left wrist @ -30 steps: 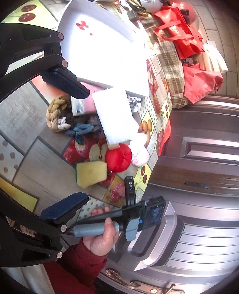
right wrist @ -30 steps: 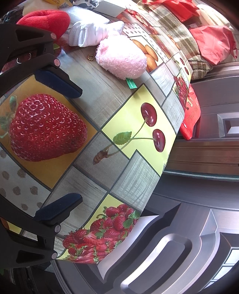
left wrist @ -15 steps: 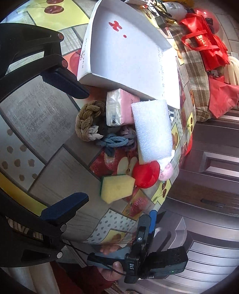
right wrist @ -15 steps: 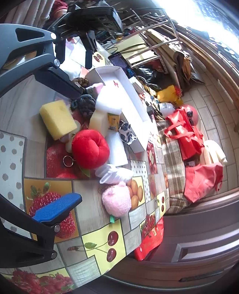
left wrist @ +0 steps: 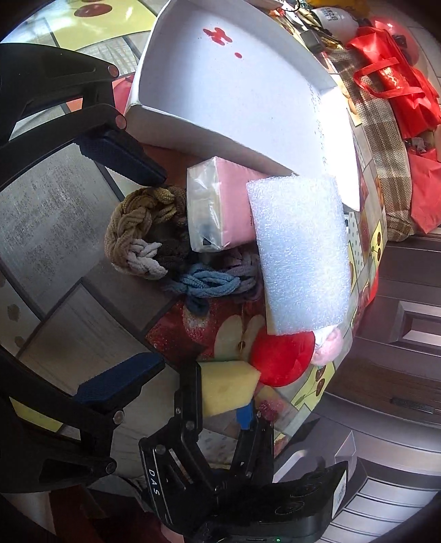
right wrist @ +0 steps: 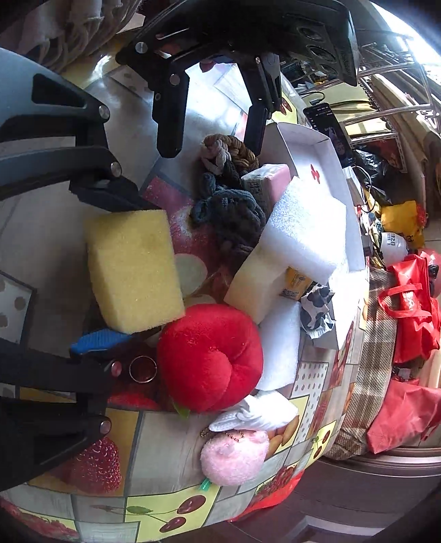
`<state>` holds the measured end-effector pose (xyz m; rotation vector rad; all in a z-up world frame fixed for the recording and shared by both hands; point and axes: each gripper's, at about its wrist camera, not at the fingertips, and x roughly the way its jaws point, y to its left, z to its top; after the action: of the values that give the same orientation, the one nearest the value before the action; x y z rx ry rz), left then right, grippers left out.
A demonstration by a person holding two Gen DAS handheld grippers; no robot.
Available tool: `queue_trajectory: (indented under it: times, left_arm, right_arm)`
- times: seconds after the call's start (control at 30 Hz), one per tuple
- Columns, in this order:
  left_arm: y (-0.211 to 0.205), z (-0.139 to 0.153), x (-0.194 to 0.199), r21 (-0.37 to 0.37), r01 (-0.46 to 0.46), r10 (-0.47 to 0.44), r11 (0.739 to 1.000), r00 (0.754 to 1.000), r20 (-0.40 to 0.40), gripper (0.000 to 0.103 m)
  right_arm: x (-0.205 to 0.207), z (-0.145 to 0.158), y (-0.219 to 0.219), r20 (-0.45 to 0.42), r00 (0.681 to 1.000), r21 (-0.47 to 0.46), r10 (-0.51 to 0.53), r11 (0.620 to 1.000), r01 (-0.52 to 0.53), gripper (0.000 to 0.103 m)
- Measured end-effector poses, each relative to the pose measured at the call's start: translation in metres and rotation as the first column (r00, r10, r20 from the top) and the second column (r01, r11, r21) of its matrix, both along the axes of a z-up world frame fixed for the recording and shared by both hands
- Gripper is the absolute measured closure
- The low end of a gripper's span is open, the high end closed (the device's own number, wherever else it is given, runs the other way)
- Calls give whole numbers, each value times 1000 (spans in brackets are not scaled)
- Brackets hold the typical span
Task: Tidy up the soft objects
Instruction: 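Grasp the braided rope knot with the left tool while the right tool grasps the yellow sponge, then carry the rope knot and sponge into the white tray and open both tools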
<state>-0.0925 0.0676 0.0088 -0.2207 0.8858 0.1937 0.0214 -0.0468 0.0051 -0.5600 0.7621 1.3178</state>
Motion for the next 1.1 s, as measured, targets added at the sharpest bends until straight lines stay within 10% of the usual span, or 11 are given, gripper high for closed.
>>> queue_trajectory:
  times: [0.13,0.47,0.63,0.8,1.1]
  left_arm:
    - [-2,-2,6,34,13,-12,999,1000,-23,56]
    - [-3,0,-12,60,39,-38,997,999,-15,67]
    - [-3,22,-45,82,30,-42,996,987,152,68]
    - [14,50,-92,207,-219,111,953,894,435,67]
    - [60,56,-127,222,-502,325,836,779,536,67]
  right_arm:
    - [18,0,-13,-38,996,29,-76,997,77,44]
    - [14,9,-22,-77,996,107,-43,993,51,45]
    - [-1,40,-37,-50,999,268,-3,963,16,45]
    - [-4,66,-51,35,987,487,-155,865,119,45]
    - [0,61,-37,39,958,573,-284,792,211,45]
